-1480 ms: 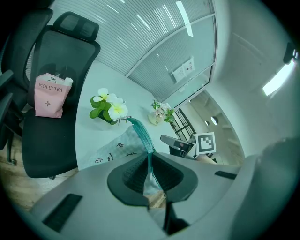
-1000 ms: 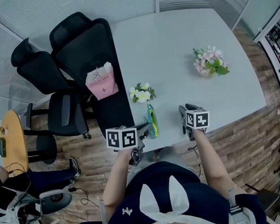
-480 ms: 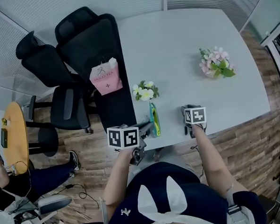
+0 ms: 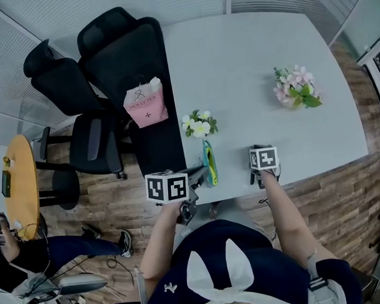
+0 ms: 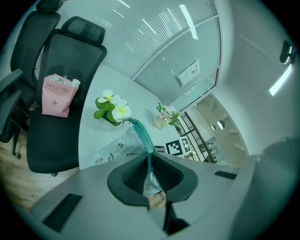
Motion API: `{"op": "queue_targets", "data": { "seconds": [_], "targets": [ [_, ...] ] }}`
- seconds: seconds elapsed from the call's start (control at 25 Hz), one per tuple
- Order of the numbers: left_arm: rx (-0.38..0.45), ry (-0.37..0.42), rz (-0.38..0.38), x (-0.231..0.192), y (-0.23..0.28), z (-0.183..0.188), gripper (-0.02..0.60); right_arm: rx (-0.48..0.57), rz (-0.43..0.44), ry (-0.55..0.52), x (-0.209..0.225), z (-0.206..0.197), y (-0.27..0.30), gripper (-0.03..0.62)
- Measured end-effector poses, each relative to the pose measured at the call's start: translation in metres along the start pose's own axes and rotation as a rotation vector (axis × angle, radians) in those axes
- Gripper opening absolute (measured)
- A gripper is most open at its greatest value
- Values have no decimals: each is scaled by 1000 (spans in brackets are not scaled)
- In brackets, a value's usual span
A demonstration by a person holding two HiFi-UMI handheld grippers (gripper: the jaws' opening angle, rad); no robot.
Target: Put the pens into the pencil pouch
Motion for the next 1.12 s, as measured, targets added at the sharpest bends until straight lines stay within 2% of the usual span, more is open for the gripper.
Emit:
{"op": "queue_targets", "data": {
  "seconds": [0.32,1.12],
  "targets": [
    [-4,5,-9,-1,-1,2,44,4,11,10,0,3,-7,66],
    [-12,20,-31,-6,-6,2,44,209,26,14,2,10,-76,57]
  ]
}}
Point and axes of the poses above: the fingertips, and each gripper's own axes: y forward along the fingers, x to its right, z out of its top, the point moved 10 cm from there along -y, backward along the fingers, and after that the axes turned 10 degrees about -z, right-handed, at the moved point
